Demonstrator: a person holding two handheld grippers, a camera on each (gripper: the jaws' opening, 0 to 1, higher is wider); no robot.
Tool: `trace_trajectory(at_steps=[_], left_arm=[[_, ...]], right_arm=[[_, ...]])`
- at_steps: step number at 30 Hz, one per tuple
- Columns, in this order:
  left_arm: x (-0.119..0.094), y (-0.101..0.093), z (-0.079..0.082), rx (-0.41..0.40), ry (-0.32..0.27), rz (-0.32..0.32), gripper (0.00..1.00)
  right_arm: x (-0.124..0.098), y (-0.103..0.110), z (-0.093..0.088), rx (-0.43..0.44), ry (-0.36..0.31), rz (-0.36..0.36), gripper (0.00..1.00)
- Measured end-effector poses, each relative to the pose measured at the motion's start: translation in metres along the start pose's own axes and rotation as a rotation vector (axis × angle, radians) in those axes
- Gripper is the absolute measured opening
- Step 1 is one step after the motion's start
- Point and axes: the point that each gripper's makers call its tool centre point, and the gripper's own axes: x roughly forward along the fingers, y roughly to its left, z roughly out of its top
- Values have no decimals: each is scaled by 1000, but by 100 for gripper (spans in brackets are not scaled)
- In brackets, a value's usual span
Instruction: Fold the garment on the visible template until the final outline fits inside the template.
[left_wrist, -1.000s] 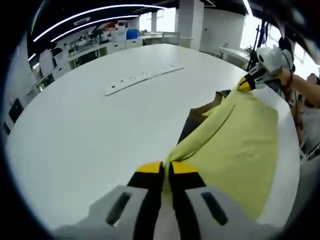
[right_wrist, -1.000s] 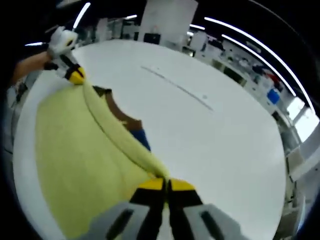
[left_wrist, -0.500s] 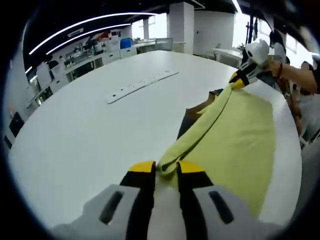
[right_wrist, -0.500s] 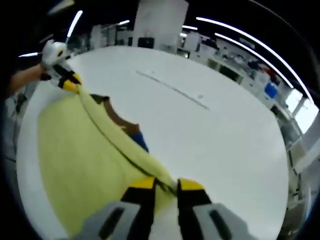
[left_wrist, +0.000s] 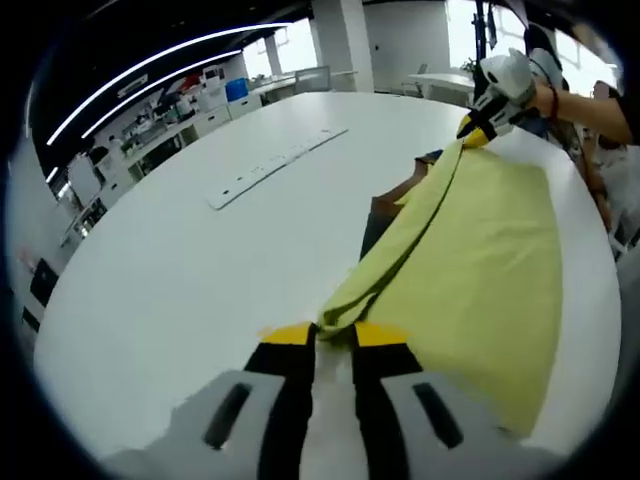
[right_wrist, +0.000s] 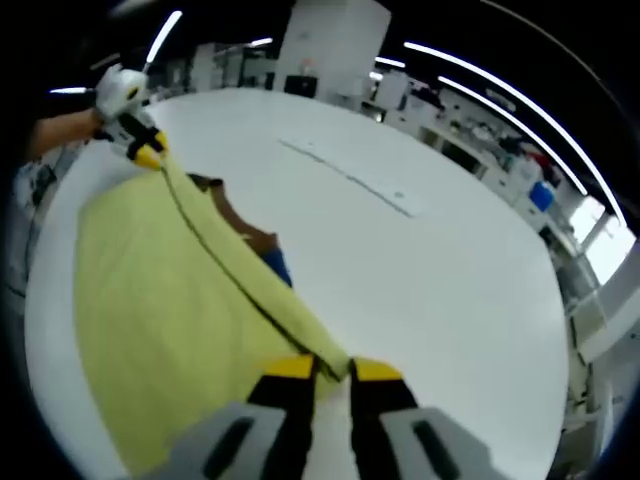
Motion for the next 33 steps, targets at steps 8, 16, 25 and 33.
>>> trace_trajectory(at_steps=[8,16,25,33], left_arm=[[-12,9,16,-169,-95,10,1],[-6,14,4,-320,-86,55,1],[-7,23,-1,-411,-95,125,6],[-19,20,-4,-421,-130,120,33]], right_arm=[[-6,-3,14,7,-48,-24,0],[-1,-8,14,240,-82,-3,0],[-4,-15,9,509,-86,-39,13],[-17,-8,17,553,-115,20,46]])
